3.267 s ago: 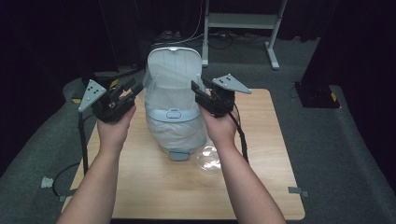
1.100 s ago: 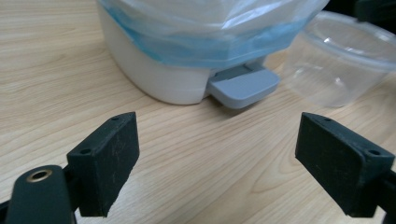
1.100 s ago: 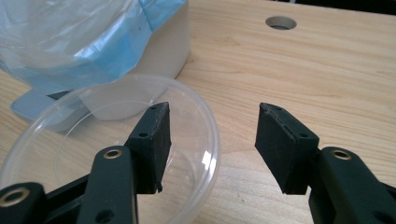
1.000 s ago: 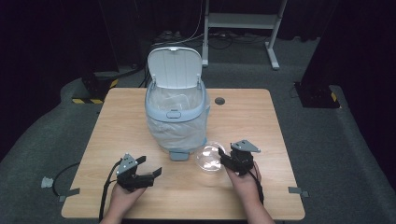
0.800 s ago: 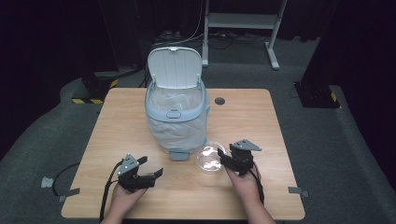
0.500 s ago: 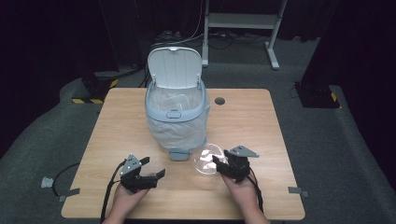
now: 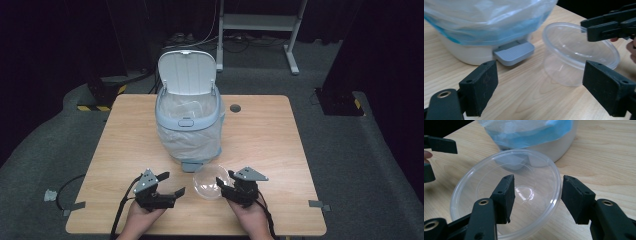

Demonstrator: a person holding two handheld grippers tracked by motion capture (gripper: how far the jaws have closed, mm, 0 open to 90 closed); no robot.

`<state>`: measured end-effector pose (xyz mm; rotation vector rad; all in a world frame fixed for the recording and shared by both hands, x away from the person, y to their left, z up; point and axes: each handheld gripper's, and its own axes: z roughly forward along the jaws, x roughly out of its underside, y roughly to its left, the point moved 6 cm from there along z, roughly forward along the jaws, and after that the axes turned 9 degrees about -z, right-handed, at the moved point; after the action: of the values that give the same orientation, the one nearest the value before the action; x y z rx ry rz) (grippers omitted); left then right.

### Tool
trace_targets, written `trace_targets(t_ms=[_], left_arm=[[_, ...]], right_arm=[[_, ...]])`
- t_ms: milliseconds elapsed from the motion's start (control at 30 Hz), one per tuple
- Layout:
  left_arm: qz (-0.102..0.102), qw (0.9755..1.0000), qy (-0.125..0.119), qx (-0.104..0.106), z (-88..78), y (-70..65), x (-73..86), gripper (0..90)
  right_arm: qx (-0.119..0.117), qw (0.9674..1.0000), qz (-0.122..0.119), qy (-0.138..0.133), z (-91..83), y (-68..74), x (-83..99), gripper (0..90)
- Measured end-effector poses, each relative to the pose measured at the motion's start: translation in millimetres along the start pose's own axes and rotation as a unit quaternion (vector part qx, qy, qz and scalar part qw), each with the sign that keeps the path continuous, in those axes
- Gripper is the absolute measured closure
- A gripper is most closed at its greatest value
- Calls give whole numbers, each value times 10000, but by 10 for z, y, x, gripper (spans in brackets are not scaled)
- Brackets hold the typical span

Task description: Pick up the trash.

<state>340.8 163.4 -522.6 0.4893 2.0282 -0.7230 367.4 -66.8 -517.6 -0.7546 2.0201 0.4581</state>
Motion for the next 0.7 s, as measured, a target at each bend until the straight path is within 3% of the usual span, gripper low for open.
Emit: trace_targets(t_ms=[233, 533, 600, 700], left_arm=[[-8, 9999, -74, 124, 16, -96, -11, 134], [5, 10000, -38, -27, 10, -52, 5, 143], [-28, 9999, 26, -112, 8, -28, 41, 152], [-122, 9999, 57, -31, 14, -30, 57, 153]], right_arm=[[-98, 9999, -57, -67, 78, 158, -26, 441], [-50, 9992, -406, -50, 201, 378, -114, 447], [46, 9983, -582, -31, 191, 372, -142, 467], [115, 9986, -506, -72, 110, 317, -157, 483]])
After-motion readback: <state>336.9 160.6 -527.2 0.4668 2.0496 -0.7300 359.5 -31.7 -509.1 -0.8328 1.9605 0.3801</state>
